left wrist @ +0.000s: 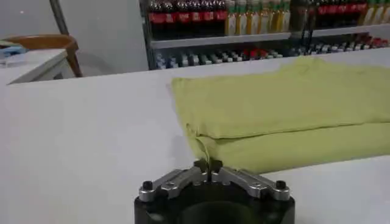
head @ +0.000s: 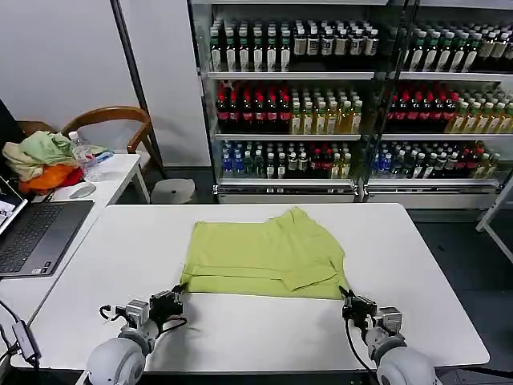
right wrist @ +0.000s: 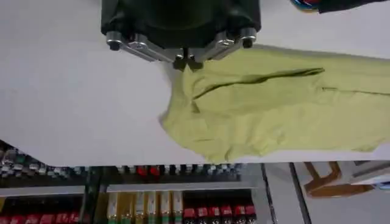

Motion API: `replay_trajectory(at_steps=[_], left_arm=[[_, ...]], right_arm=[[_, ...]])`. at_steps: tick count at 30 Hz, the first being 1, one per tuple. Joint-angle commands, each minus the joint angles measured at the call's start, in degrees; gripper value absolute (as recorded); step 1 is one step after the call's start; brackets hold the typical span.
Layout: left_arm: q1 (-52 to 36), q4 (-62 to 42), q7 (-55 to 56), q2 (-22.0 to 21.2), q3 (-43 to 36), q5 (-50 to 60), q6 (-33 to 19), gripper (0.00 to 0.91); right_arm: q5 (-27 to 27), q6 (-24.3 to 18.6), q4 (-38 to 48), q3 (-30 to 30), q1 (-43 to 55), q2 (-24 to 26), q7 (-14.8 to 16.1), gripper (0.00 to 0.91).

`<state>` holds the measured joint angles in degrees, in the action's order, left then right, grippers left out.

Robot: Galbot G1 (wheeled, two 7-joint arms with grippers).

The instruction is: Fold and organize the clothes.

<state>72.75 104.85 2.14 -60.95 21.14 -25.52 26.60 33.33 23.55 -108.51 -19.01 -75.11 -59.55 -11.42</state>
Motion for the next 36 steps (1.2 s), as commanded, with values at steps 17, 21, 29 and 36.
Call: replay_trajectory(at_steps=[17,21,29,36], left_arm=[[21.17,15.65,-2.27,1.48,12.15,-0.12,0.64,0.05],[25.55,17.83,-2.26,1.11,13.87,0.2,-0.28,0.05],[30.81,19.97,-2.31,0.82,15.35,1.41,-1.19,0.05],[32.33,21.68,-1.55,1.28,16.19,4.06,0.95,0.907]], right_arm=[[-4.93,-1.18,-13.8,-5.83,-17.27,1.28,0.62,0.0],[-7.38,-2.1,-15.65,-6.48,-21.05,1.35,0.98,0.0],[-9.69,-2.63,-19.72,-7.87,-28.53,0.53,0.83,0.0],[-12.64,-3.26,-19.78,-7.12,-29.44,0.19,0.51,0.907]])
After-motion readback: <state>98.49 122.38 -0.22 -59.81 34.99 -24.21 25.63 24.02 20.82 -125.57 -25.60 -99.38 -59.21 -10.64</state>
